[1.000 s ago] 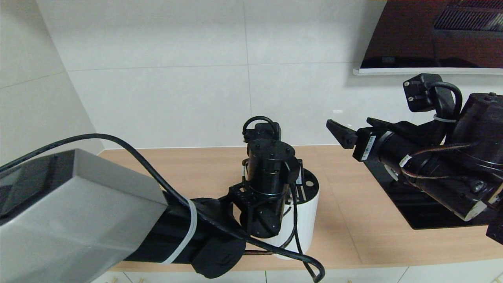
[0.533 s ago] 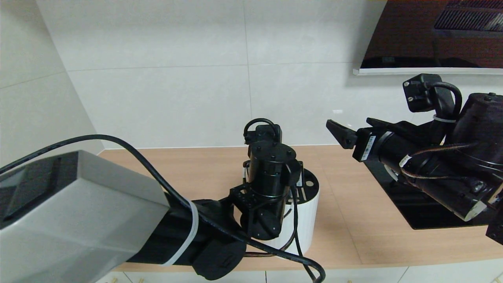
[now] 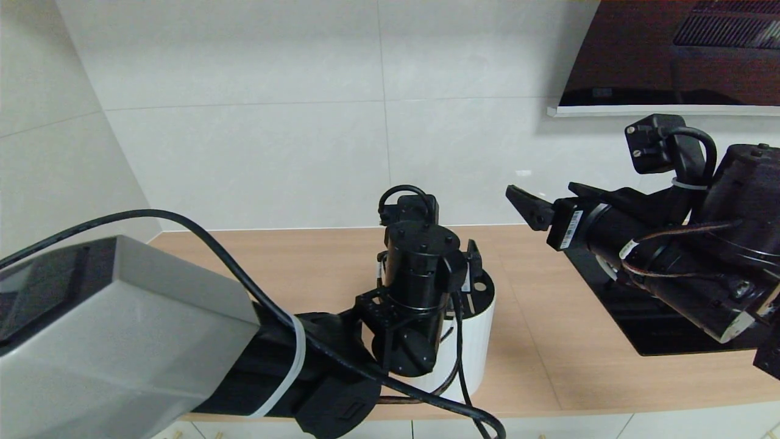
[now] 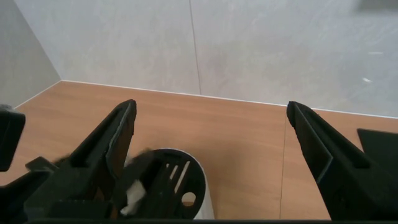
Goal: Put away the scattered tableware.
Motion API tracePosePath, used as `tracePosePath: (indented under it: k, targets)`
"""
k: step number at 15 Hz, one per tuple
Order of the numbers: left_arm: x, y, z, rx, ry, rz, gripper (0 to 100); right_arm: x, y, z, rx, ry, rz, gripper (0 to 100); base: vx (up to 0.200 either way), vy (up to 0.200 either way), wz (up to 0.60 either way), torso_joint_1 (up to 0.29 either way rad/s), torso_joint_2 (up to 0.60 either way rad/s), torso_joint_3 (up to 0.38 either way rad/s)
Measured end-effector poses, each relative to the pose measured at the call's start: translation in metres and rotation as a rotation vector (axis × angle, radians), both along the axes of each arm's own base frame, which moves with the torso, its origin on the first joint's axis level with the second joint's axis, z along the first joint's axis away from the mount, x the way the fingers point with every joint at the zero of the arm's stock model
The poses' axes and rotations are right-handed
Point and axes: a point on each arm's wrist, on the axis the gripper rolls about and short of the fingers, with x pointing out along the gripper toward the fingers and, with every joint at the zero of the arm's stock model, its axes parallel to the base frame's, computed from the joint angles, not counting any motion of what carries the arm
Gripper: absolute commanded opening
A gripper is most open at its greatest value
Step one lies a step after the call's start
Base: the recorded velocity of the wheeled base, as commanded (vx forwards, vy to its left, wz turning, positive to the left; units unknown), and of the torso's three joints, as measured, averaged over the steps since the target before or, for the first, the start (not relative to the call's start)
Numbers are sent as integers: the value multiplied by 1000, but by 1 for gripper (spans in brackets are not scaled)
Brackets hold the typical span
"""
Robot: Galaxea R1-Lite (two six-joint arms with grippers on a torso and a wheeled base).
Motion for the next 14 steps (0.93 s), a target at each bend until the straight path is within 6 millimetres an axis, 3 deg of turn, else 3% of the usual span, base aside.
tracePosePath:
  k: [6, 10, 14]
  targets:
    - [-2, 3, 7, -15, -9, 2, 100, 0, 0, -1, -2, 2, 0, 100, 0, 0, 0, 0, 0, 0]
    - [-17, 24, 45, -76, -64, -7, 100, -3, -3, 3, 2, -8, -3, 100, 0, 0, 0, 0, 0, 0]
    - [-37, 67, 89, -147, -128, -51, 100, -3, -13, 9, -16, -34, -37, 100, 0, 0, 0, 0, 0, 0]
